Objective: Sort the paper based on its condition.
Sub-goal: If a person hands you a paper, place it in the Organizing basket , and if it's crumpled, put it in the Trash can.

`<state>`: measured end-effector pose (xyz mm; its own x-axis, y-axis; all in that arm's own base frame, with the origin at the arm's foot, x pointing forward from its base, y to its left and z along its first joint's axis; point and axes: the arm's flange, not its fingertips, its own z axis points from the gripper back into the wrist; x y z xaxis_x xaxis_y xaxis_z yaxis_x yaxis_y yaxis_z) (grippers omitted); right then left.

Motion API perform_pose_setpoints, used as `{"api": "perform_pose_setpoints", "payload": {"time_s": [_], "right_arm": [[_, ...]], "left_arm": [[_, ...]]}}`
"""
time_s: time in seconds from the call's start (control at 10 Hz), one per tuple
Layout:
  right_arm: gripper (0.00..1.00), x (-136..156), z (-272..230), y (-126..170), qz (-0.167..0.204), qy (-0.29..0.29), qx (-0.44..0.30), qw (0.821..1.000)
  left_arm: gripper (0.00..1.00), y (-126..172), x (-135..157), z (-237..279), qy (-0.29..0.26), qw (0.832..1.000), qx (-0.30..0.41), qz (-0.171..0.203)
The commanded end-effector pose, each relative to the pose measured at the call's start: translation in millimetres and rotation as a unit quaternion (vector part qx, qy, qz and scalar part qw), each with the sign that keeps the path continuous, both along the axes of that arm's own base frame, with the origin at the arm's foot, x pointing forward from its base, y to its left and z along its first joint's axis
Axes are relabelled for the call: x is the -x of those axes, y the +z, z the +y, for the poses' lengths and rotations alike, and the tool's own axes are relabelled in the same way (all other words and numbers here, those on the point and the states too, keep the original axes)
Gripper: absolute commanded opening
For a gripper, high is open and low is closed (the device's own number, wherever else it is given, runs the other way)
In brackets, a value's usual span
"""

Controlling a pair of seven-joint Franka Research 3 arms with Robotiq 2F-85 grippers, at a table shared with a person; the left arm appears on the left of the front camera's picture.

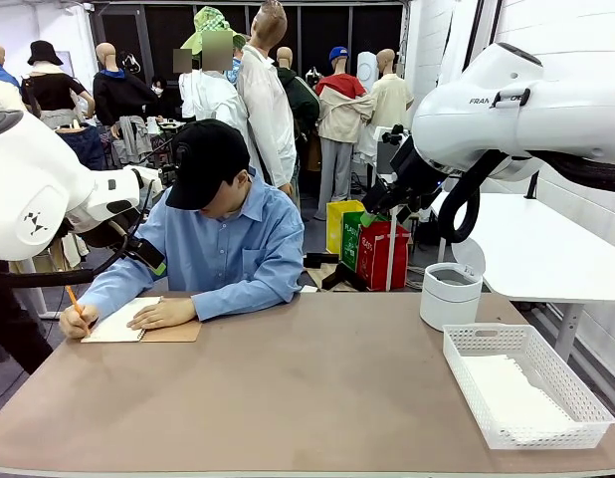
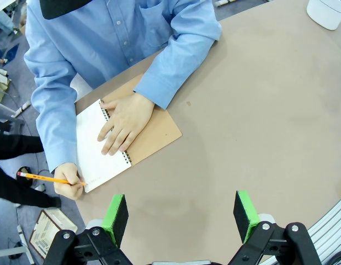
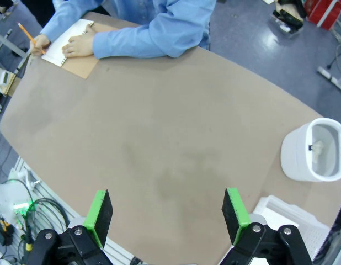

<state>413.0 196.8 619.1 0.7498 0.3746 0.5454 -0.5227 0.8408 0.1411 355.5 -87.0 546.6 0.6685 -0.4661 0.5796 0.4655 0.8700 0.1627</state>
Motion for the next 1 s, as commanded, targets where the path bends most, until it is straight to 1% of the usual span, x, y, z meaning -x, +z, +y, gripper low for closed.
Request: {"api": "perform_pose_setpoints", "payload": {"time_s": [0.0, 0.9], "right_arm": [[1.00, 0.3, -0.1, 0.4, 0.002, 0.001, 0.001, 1.000], [1.00, 0.3, -0.1, 0.4, 0.002, 0.001, 0.001, 1.000]], "left_arm": [[1.00, 0.4, -0.3, 1.2, 0.001, 1.000, 0.001, 0.000], [1.00, 0.4, -0.3, 1.2, 0.001, 1.000, 0.001, 0.000]]}}
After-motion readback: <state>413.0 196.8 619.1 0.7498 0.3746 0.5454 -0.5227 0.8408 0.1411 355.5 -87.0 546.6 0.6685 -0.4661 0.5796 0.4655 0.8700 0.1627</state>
